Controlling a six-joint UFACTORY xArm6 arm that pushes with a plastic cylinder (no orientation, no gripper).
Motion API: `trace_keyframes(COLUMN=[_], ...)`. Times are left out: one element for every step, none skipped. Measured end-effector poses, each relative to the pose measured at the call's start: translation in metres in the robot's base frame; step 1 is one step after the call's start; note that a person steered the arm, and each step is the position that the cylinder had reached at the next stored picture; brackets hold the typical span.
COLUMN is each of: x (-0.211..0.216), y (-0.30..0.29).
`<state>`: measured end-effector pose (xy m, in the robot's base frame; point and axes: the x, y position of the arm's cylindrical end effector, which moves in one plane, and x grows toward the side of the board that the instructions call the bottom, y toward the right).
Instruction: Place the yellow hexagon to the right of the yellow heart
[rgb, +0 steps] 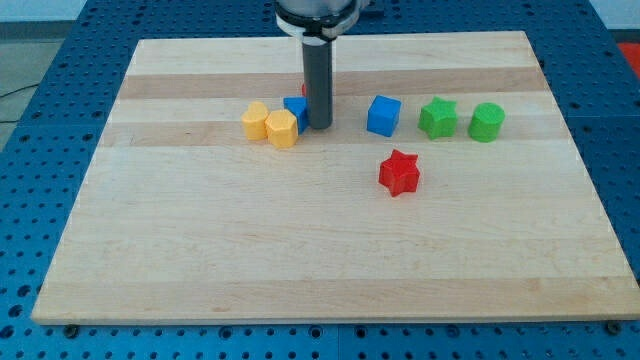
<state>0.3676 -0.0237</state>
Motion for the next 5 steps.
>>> trace_keyframes(x=[0.016, 0.031, 0.024, -0.007, -0.05], y=[-0.007, -0.024, -0.056, -0.072, -0.083])
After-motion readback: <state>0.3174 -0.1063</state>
